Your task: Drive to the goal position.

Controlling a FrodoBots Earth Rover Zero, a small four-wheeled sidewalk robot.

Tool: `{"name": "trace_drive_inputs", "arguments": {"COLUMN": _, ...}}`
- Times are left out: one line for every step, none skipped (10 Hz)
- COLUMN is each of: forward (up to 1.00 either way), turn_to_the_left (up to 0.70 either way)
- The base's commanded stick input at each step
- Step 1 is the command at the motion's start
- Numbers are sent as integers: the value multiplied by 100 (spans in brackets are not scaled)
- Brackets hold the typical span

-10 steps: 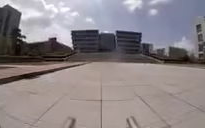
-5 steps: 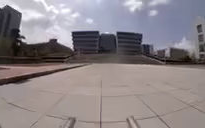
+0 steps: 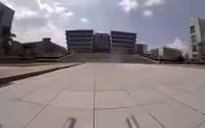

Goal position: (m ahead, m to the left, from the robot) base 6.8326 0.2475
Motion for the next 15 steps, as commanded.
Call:
{"name": "trace_drive_inputs", "arguments": {"forward": 100, "turn_to_the_left": 0}}
{"name": "trace_drive_inputs", "arguments": {"forward": 100, "turn_to_the_left": 0}}
{"name": "trace_drive_inputs", "arguments": {"forward": 100, "turn_to_the_left": 0}}
{"name": "trace_drive_inputs", "arguments": {"forward": 100, "turn_to_the_left": 0}}
{"name": "trace_drive_inputs", "arguments": {"forward": 100, "turn_to_the_left": 0}}
{"name": "trace_drive_inputs", "arguments": {"forward": 100, "turn_to_the_left": 0}}
{"name": "trace_drive_inputs", "arguments": {"forward": 100, "turn_to_the_left": 0}}
{"name": "trace_drive_inputs", "arguments": {"forward": 100, "turn_to_the_left": 0}}
{"name": "trace_drive_inputs", "arguments": {"forward": 100, "turn_to_the_left": 0}}
{"name": "trace_drive_inputs", "arguments": {"forward": 100, "turn_to_the_left": 0}}
{"name": "trace_drive_inputs", "arguments": {"forward": 100, "turn_to_the_left": 0}}
{"name": "trace_drive_inputs", "arguments": {"forward": 100, "turn_to_the_left": 0}}
{"name": "trace_drive_inputs", "arguments": {"forward": 100, "turn_to_the_left": 0}}
{"name": "trace_drive_inputs", "arguments": {"forward": 100, "turn_to_the_left": 0}}
{"name": "trace_drive_inputs", "arguments": {"forward": 100, "turn_to_the_left": 0}}
